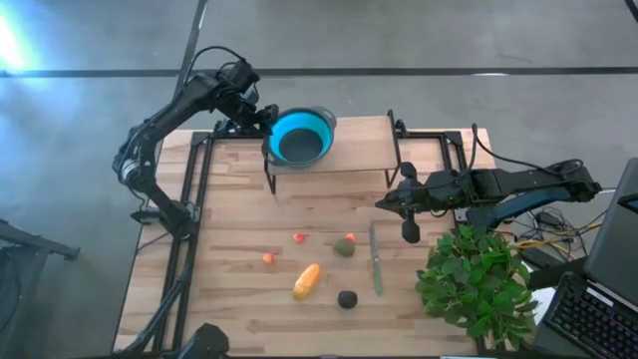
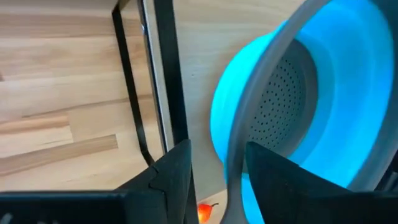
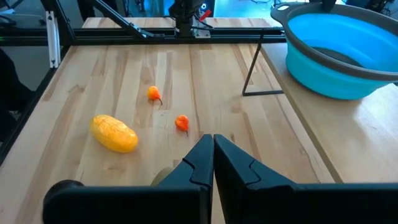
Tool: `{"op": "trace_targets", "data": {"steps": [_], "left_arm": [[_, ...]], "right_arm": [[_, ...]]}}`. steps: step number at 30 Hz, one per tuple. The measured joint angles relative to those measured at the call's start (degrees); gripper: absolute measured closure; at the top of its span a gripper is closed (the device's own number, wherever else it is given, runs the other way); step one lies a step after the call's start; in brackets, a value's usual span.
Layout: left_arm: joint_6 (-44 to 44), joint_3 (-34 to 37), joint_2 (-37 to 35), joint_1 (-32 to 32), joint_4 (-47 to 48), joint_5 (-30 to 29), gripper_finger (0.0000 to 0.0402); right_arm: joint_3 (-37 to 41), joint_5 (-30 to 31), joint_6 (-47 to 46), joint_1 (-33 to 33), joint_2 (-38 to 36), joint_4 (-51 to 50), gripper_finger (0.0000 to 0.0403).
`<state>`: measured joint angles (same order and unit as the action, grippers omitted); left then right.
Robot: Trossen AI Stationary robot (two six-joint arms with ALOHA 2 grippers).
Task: Pick & Place Fruit
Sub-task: Put the green kiwi in the blue strainer bowl on the shelf
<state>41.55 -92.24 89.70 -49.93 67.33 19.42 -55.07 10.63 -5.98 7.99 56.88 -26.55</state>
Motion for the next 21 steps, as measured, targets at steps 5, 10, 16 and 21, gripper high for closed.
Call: {"op": "trace_targets", "data": {"steps": [5, 10, 16, 21], "left_arm": [[-1.37, -2.06, -0.05, -1.06, -0.08, 2.23, 0.0244], [-2.73, -5.81, -0.05, -1.98, -0.09, 2.26, 0.0243], [-7.13, -11.21, -0.16, -2.51, 0.47, 2.51, 0.0245], [-11.34, -13.63, -1.71, -2.19, 0.78, 4.92, 0.0245]], "right_arm": [[0.00, 0.00, 0.12, -0.01, 0.00, 0.01, 0.0394], [0.00, 0.00, 0.13, -0.02, 0.00, 0.02, 0.0394], [0.00, 0.00, 0.09, 0.00, 0.00, 0.03, 0.0394], [0.00, -0.02, 0.00, 0.00, 0.00, 0.04, 0.0394]]}}
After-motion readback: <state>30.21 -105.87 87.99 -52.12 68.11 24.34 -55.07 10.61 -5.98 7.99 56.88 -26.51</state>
